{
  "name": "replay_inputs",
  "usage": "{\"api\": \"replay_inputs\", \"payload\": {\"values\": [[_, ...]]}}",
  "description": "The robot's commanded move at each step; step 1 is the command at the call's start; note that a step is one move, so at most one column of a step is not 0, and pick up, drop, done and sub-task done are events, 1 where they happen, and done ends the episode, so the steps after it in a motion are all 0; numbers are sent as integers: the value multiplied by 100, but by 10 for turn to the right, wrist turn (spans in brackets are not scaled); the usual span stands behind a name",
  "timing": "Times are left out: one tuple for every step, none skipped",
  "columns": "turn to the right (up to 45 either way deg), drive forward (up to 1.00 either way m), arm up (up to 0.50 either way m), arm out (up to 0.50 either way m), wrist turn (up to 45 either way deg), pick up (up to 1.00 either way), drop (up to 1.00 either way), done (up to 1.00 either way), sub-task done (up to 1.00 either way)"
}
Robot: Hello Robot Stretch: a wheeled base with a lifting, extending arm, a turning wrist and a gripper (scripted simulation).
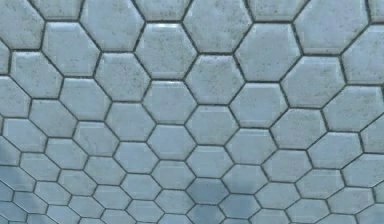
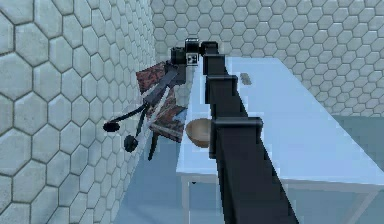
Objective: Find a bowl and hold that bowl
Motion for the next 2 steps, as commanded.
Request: {"api": "replay_inputs", "payload": {"values": [[0, 0, 0, 0, 450, 0, 0, 0, 0], [0, 0, 0, 0, 450, 0, 0, 0, 0]]}}
